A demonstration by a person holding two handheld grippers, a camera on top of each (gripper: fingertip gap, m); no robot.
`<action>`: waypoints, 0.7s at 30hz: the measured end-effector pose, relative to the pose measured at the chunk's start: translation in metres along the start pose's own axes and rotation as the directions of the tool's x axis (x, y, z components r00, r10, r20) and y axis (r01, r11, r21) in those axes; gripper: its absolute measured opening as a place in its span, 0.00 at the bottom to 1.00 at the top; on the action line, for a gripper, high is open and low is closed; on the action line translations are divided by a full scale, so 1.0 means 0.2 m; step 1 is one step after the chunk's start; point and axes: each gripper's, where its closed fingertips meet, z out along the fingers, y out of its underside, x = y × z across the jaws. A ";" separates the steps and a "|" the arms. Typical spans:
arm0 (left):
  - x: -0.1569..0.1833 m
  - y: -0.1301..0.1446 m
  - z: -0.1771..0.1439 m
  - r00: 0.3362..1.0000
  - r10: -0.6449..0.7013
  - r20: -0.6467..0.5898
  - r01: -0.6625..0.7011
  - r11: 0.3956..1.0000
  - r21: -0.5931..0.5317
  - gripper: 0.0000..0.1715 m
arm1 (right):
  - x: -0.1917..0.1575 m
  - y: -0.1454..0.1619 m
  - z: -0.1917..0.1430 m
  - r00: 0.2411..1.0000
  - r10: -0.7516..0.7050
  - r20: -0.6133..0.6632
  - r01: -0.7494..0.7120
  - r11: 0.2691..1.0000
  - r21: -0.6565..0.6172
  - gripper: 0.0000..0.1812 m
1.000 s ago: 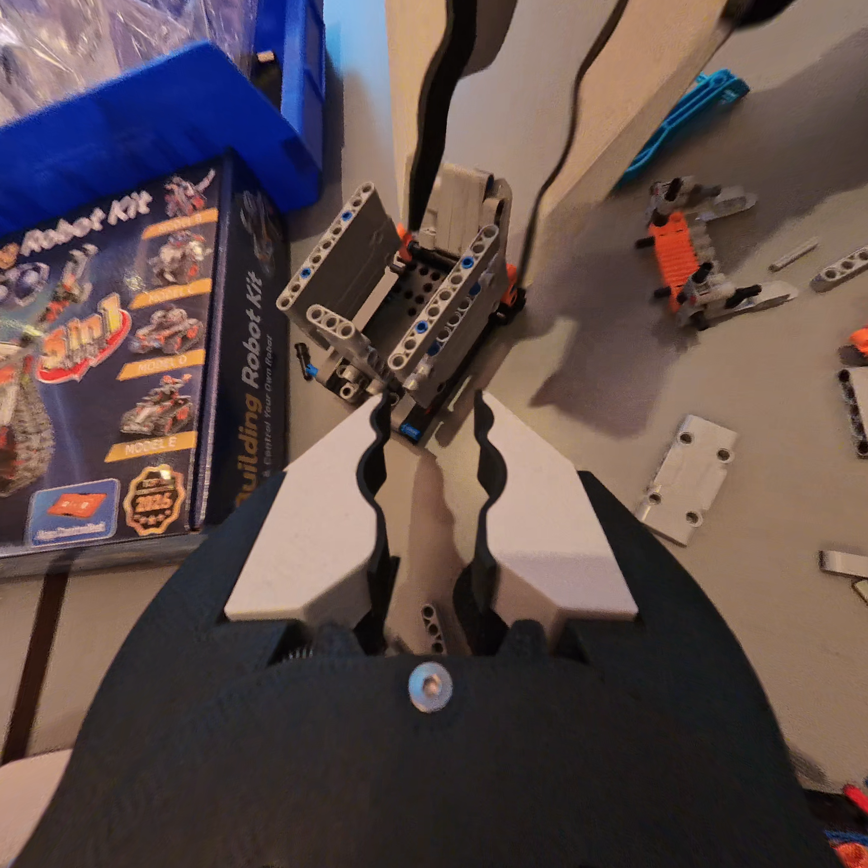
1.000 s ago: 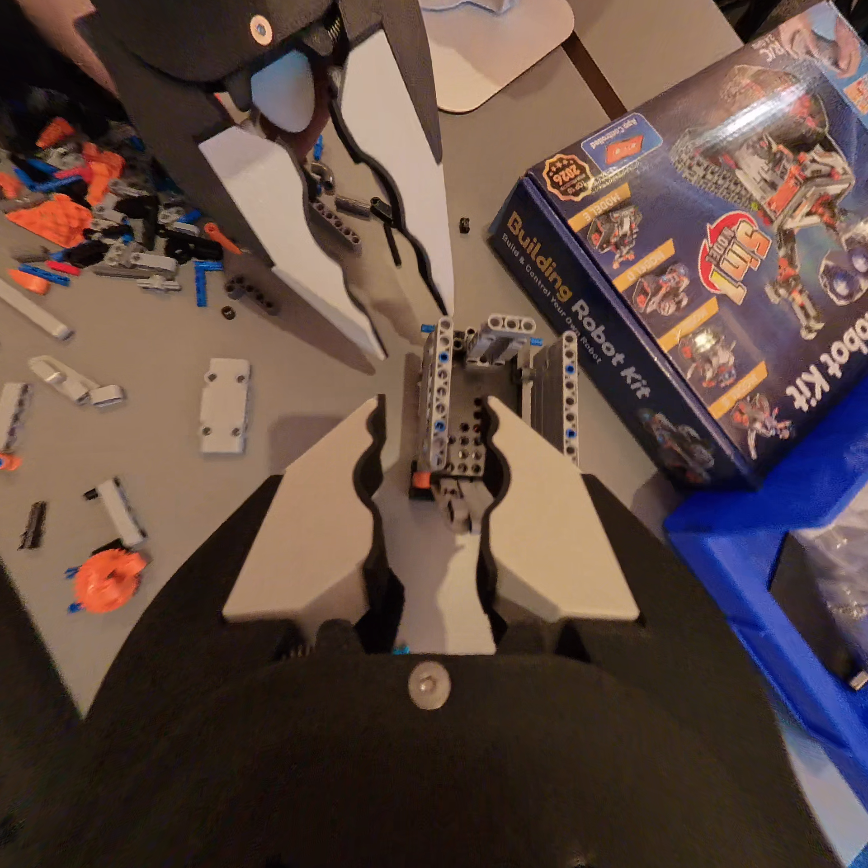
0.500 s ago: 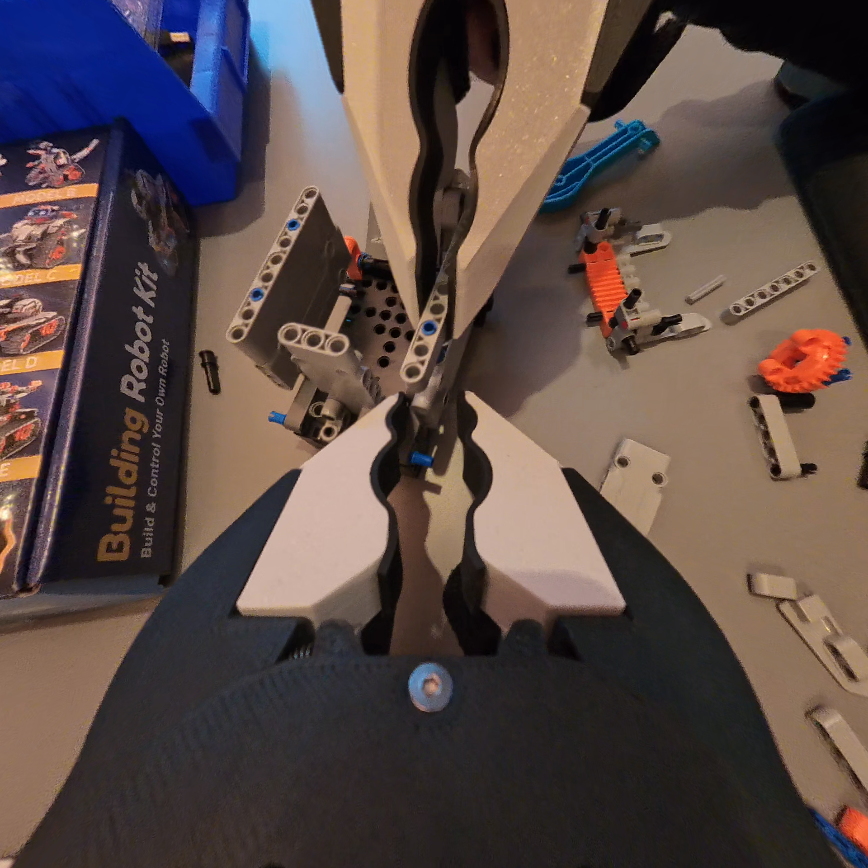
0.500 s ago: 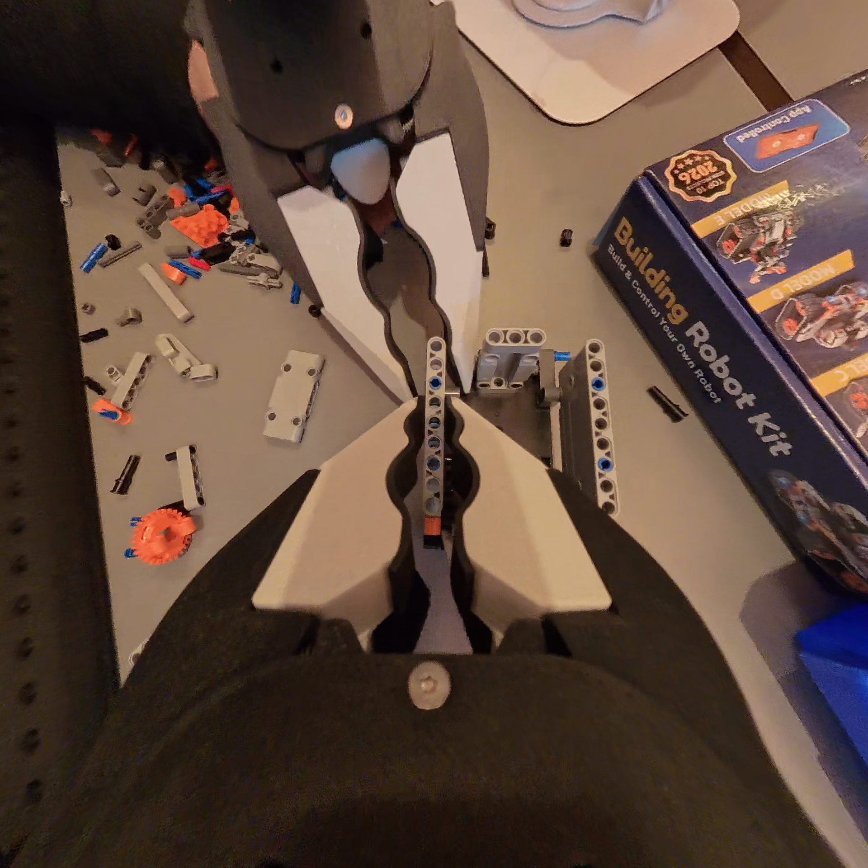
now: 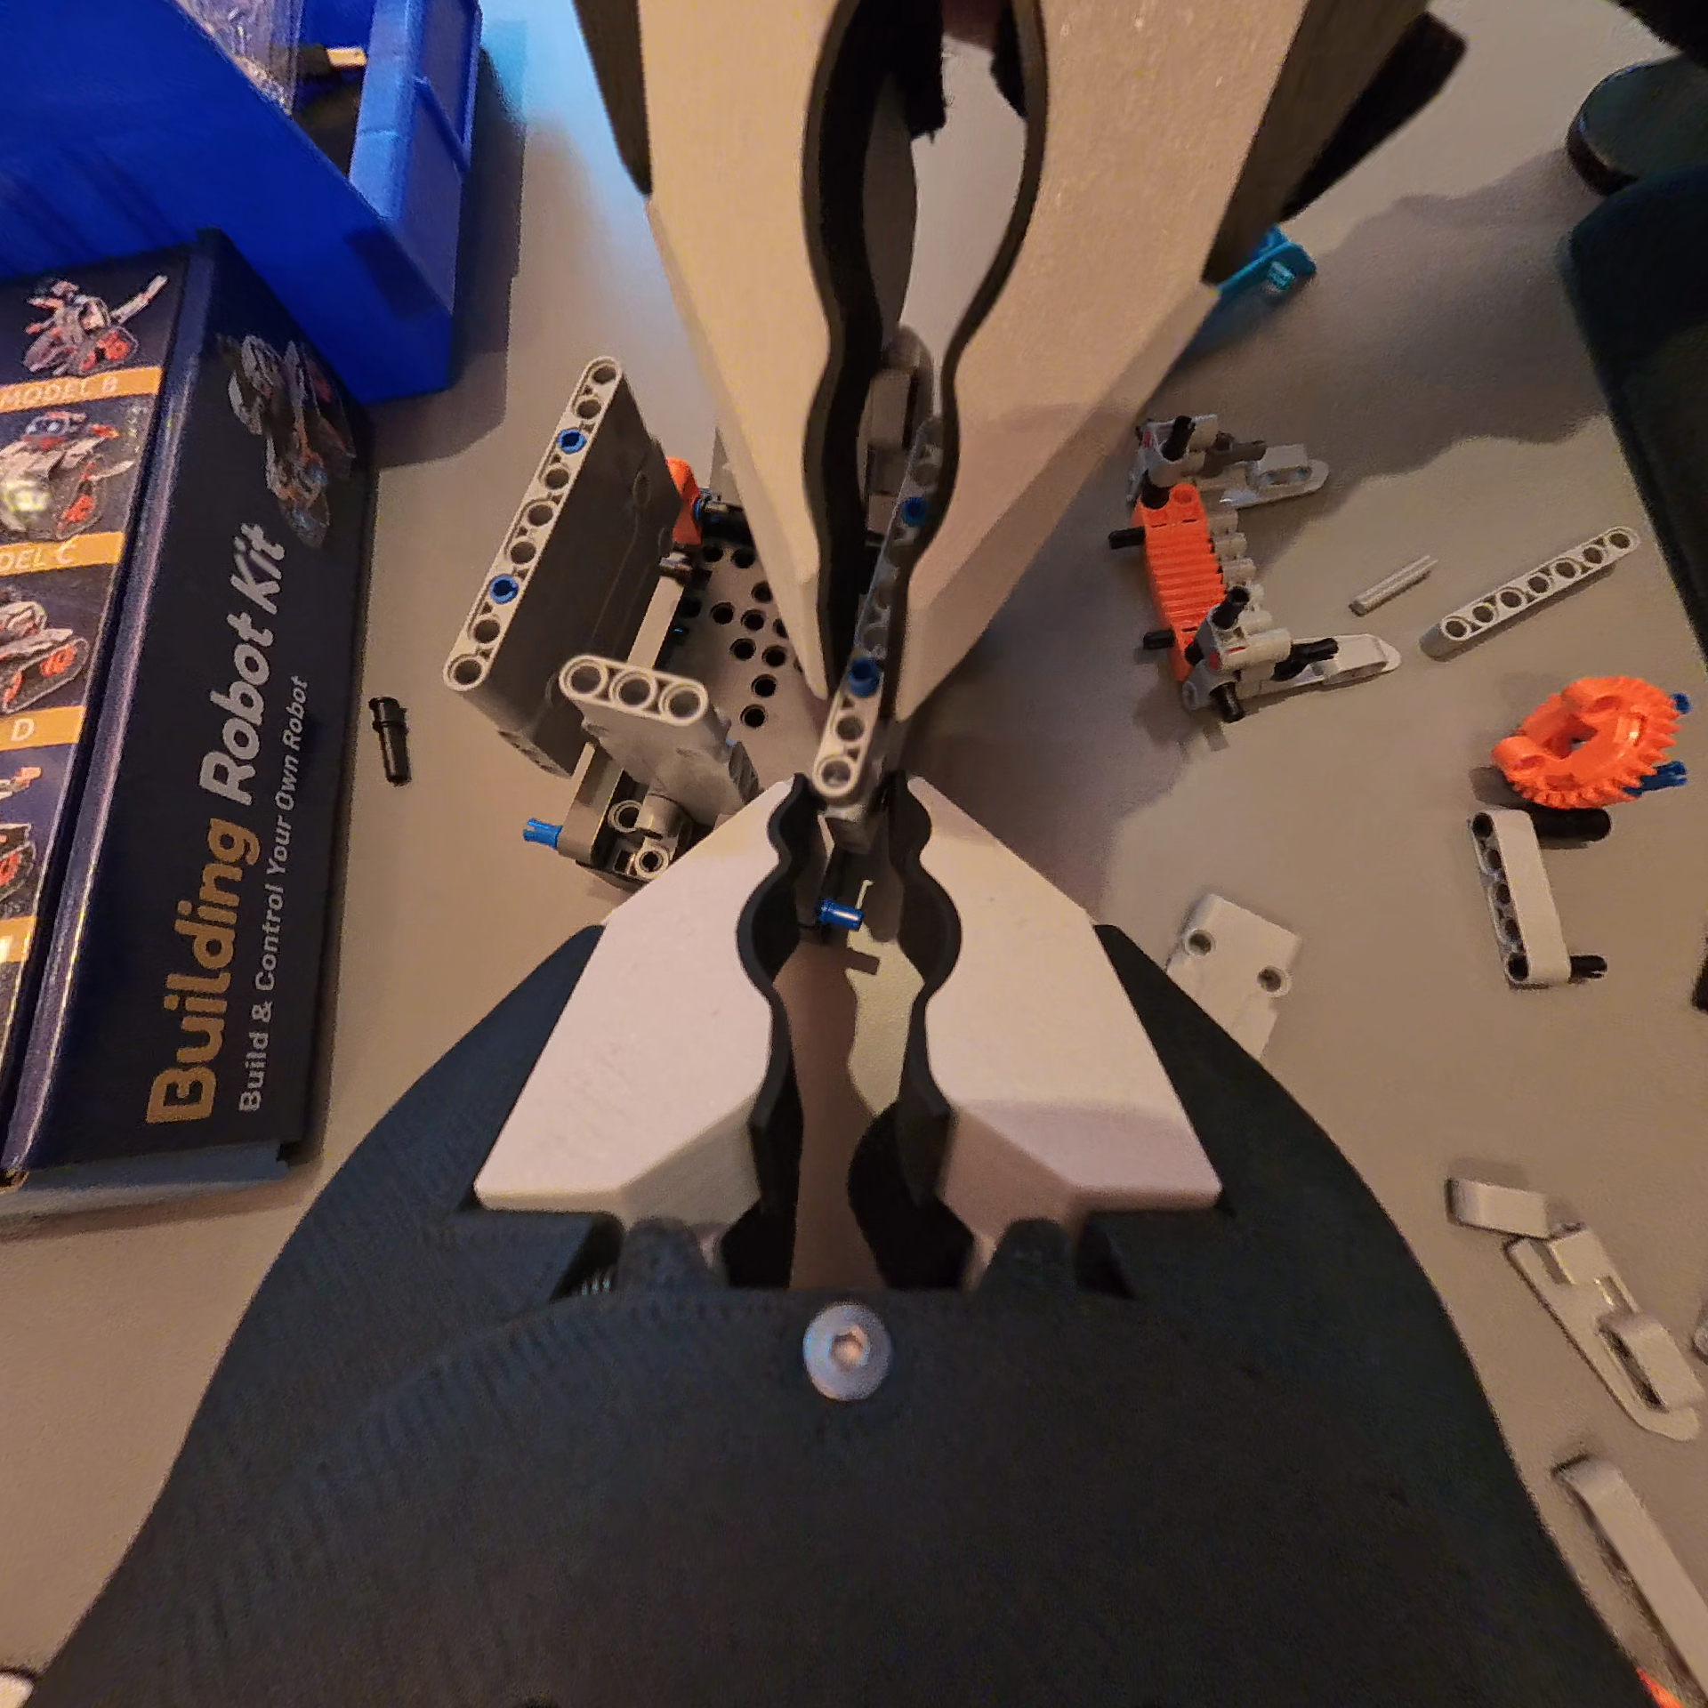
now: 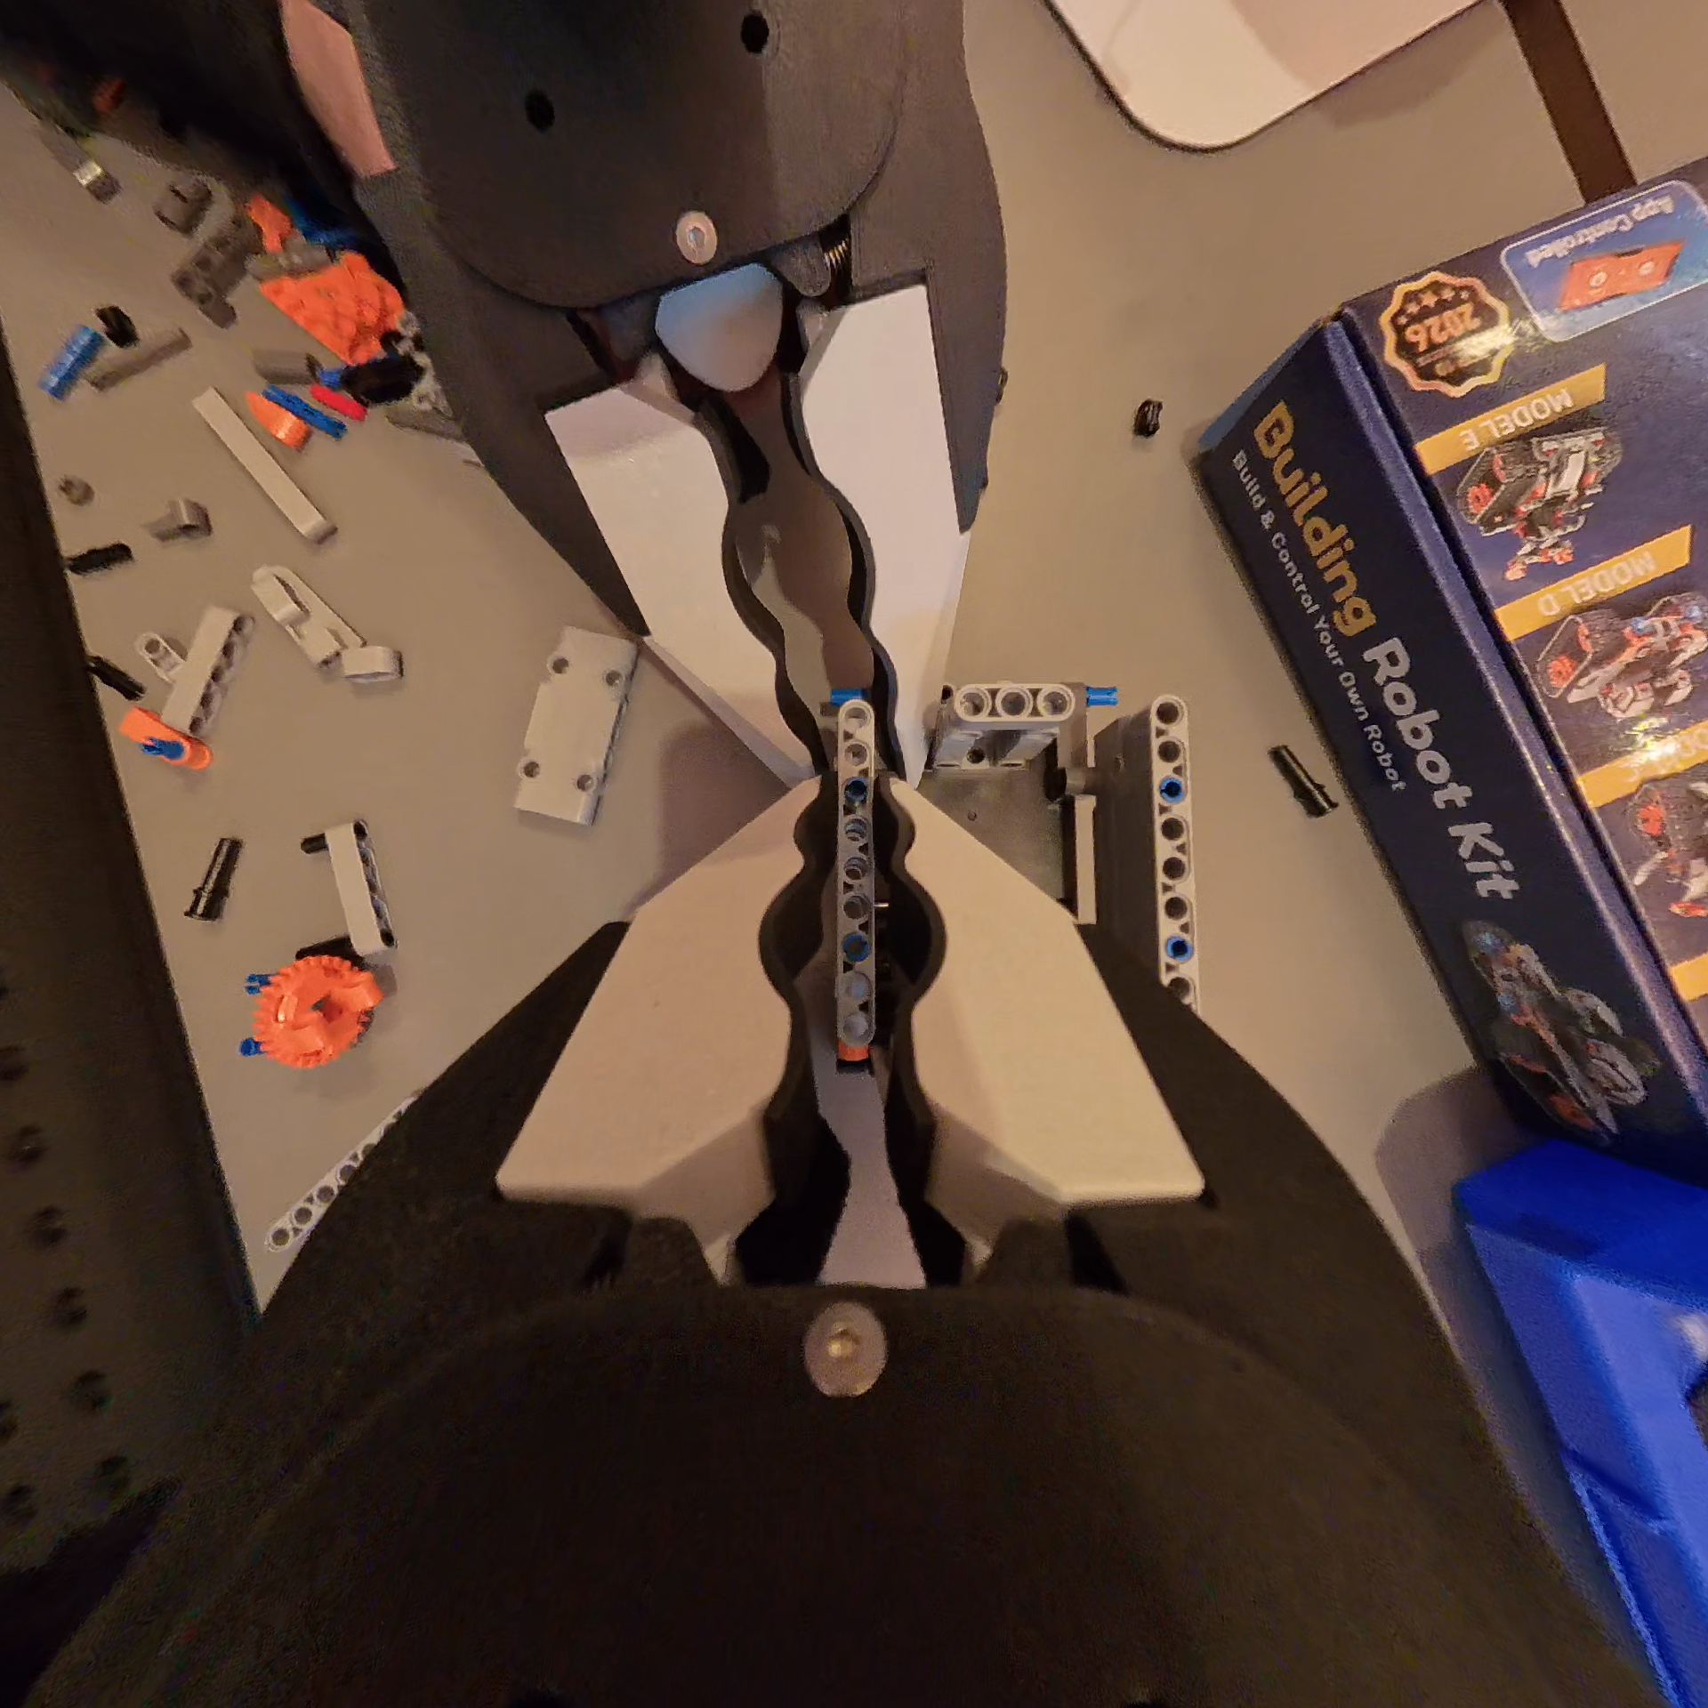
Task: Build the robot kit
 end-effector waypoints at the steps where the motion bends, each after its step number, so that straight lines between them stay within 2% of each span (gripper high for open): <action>1: 0.00 0.00 0.00 1.000 0.001 0.005 -0.001 1.000 -0.006 0.07 | 0.00 0.00 0.00 1.000 -0.007 -0.012 0.007 1.000 -0.018 0.03; 8: -0.01 0.00 0.00 1.000 -0.015 0.015 0.015 1.000 -0.022 0.07 | 0.02 0.01 0.01 1.000 0.018 0.004 -0.018 1.000 0.007 0.03; 11: -0.02 0.00 -0.01 1.000 -0.009 0.010 0.009 1.000 -0.007 0.08 | 0.04 0.02 -0.07 0.997 0.069 -0.033 -0.067 0.996 0.063 0.04; 14: -0.02 0.01 -0.02 1.000 -0.027 -0.016 0.027 1.000 -0.001 0.08 | 0.05 0.11 -0.14 0.996 0.059 -0.067 -0.058 0.998 0.013 0.05; 21: -0.02 0.01 -0.01 1.000 0.005 0.012 -0.005 1.000 -0.013 0.08 | 0.03 0.13 -0.14 0.999 0.050 -0.019 -0.051 0.998 -0.046 0.03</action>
